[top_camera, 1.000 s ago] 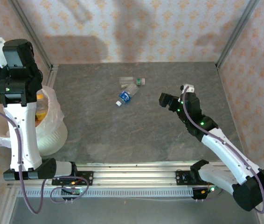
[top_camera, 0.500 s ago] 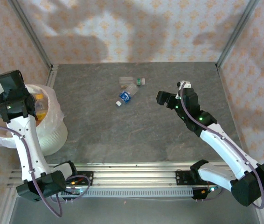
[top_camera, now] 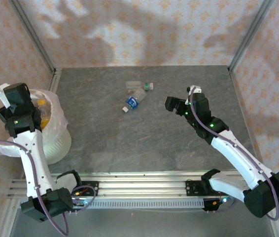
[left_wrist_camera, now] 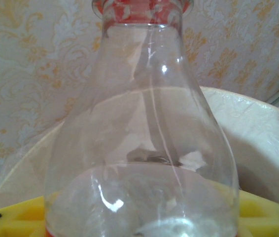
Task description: Put the plastic bottles in the bin
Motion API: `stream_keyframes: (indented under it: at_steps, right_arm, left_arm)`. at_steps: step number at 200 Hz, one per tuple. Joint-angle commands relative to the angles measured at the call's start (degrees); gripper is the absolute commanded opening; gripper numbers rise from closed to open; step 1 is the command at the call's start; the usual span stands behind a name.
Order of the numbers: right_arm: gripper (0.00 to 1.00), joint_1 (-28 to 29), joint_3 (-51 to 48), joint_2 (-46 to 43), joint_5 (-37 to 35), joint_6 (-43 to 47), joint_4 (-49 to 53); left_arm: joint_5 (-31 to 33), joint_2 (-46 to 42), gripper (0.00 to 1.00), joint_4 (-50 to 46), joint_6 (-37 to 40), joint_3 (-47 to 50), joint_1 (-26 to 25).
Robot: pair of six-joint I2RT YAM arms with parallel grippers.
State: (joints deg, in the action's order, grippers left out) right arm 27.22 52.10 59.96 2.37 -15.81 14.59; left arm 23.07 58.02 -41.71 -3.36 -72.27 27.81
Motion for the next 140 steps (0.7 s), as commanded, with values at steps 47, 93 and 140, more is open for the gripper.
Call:
stream_keyframes:
  at_steps: [47,93,140]
  right_arm:
    - [0.99,0.20,1.34,1.66,0.15,0.71,-0.21]
    - [0.99,0.25,1.17,3.04,0.08,0.53,-0.69]
    - [0.99,0.20,2.16,5.88,1.05,0.09,-0.84]
  left_arm:
    - [-4.68,-1.92,0.89,-6.37,-7.61,-2.77,0.32]
    - [-15.82,-0.34,1.00,-11.05,-13.25,-9.99,0.32]
    - [-21.78,5.46,1.00,-12.61,-18.59,-12.87,0.30]
